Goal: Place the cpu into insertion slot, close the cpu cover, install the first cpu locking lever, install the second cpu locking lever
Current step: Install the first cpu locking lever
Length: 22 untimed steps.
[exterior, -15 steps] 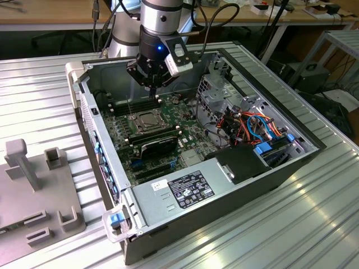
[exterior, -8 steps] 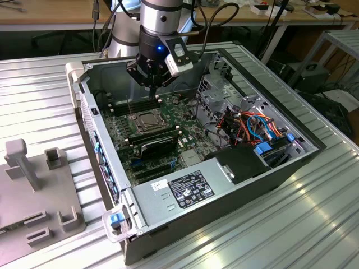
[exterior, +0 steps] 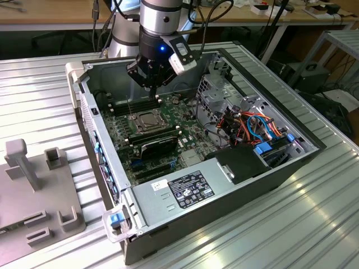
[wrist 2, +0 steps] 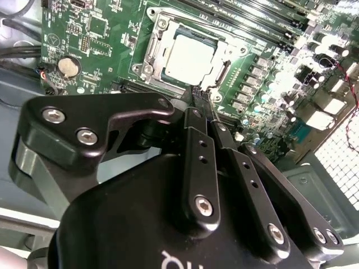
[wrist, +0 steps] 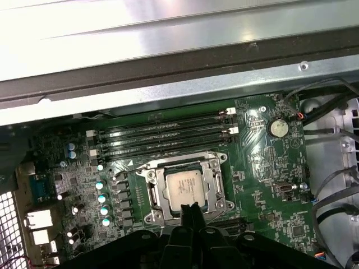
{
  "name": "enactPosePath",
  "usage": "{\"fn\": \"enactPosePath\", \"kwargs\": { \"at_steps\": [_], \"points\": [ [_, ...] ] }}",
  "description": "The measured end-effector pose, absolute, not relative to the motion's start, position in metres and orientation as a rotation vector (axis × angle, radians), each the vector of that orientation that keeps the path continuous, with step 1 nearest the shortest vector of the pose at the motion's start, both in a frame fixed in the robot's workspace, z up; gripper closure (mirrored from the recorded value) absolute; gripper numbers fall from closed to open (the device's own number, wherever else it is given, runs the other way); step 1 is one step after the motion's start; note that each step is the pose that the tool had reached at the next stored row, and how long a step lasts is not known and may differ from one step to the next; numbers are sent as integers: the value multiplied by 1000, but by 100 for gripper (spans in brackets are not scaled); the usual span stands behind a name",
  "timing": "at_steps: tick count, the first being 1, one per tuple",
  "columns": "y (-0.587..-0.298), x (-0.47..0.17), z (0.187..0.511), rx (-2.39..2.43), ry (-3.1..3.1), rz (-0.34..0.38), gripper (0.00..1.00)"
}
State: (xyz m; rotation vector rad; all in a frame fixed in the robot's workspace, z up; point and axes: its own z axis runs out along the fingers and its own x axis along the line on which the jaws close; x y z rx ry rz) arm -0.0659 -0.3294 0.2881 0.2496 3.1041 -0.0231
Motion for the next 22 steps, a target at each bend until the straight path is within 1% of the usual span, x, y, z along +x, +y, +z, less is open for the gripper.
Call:
{"fn": "enactPosePath", "kwargs": {
  "at_steps": [7, 15, 22],
  "points": [
    [-330, -66, 288, 239, 3105, -22, 89],
    [-330, -76, 286, 120, 3111, -20, 89],
    [-331, -87, 280, 58, 3114, 2, 89]
  ]
}}
